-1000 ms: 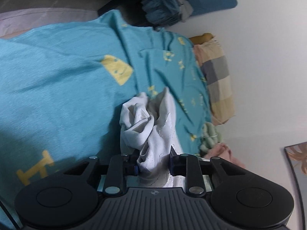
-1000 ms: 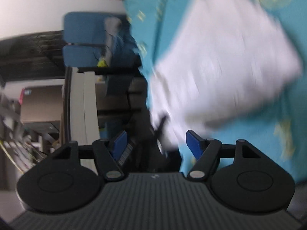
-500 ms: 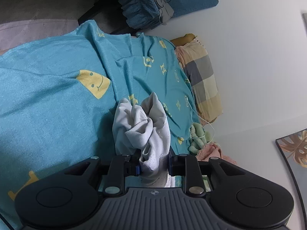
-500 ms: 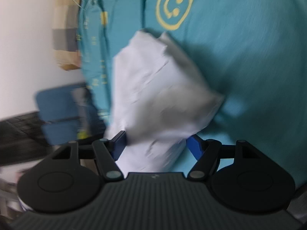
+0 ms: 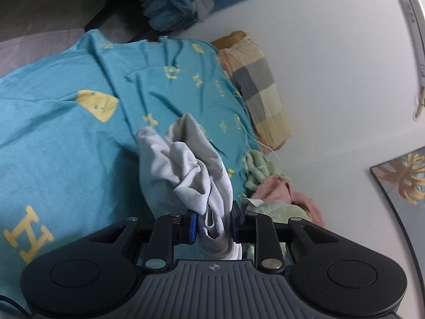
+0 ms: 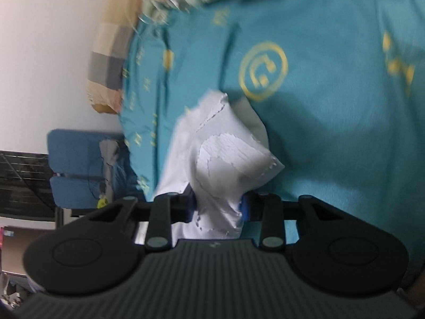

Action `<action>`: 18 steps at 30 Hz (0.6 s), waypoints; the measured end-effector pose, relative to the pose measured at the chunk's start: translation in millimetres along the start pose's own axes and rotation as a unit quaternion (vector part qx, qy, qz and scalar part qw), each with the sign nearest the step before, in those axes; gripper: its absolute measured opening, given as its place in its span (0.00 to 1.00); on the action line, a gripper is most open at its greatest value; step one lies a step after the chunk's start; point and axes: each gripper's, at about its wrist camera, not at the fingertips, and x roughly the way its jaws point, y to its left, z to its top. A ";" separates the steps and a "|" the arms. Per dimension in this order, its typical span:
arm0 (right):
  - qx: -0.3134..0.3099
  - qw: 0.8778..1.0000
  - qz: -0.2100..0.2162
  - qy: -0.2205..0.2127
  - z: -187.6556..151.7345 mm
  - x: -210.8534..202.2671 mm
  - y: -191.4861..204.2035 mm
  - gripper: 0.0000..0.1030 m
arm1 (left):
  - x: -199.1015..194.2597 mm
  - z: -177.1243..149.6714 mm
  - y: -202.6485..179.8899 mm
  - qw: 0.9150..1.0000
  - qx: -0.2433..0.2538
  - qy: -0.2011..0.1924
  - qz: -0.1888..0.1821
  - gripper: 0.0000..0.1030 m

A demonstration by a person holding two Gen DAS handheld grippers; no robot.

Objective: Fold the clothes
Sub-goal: 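Carry the T-shirt with both grippers onto the blanket pile and release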

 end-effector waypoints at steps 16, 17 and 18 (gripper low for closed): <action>-0.089 0.972 0.130 -0.174 225.4 -163.5 120.6 0.29 | 167.5 -44.3 -302.9 0.979 0.079 0.100 -0.159 0.23; -0.104 0.967 0.133 -0.189 245.9 -174.1 130.2 0.29 | 184.1 -50.4 -321.8 0.975 0.080 0.109 -0.176 0.24; -0.115 0.963 0.132 -0.203 260.2 -181.6 133.2 0.29 | 199.4 -57.3 -338.5 0.971 0.088 0.116 -0.191 0.24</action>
